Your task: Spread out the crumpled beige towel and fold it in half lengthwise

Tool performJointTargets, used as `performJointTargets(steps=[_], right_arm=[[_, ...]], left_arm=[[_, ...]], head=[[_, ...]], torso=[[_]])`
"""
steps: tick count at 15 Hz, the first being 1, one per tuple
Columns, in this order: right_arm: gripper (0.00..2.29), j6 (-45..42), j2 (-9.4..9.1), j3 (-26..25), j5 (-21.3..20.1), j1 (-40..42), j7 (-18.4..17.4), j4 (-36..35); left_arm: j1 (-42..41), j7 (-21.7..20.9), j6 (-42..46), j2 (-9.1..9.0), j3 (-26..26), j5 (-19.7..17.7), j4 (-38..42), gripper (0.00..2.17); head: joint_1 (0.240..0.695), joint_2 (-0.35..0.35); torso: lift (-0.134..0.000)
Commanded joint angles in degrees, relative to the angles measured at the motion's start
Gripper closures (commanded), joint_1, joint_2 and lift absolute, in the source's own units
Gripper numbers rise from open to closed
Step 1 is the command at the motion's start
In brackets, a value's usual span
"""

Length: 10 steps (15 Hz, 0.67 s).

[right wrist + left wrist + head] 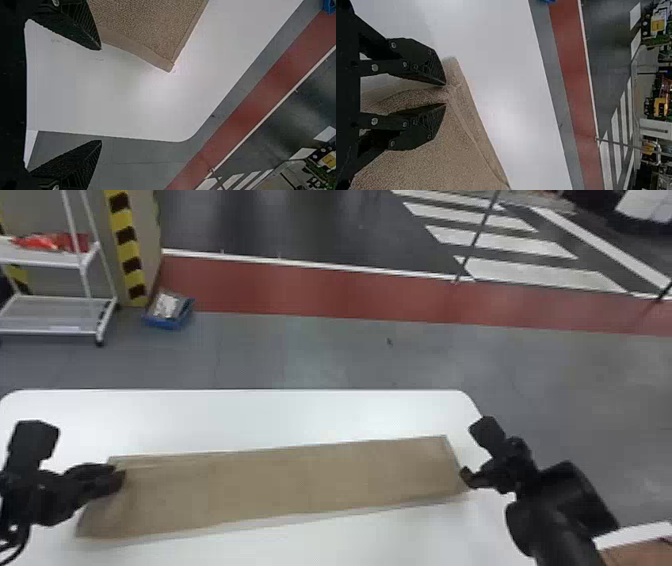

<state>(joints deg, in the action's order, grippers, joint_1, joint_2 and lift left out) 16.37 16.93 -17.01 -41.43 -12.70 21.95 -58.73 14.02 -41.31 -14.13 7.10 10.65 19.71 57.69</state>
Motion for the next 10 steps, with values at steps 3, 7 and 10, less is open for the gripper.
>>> performJointTargets(steps=[3, 7, 10], right_arm=[[0.04, -0.06, 0.30, -0.66, 0.12, 0.31, 0.02, 0.28], [0.04, 0.29, 0.65, -0.83, 0.12, 0.40, 0.02, 0.37], [0.04, 0.29, 0.56, -0.74, 0.12, 0.40, 0.02, 0.54]], left_arm=[[-1.28, -0.09, 0.98, -0.68, 0.17, -0.37, 1.11, 0.84], [-5.76, -1.32, 0.63, -0.77, 1.31, -5.47, 10.34, 0.84], [-6.46, -1.41, 0.63, -0.77, 2.36, -9.51, 12.27, 0.84]], head=[[0.695, -0.275], [0.695, -0.291], [0.695, -0.293]], torso=[[0.000], [0.000], [0.000]])
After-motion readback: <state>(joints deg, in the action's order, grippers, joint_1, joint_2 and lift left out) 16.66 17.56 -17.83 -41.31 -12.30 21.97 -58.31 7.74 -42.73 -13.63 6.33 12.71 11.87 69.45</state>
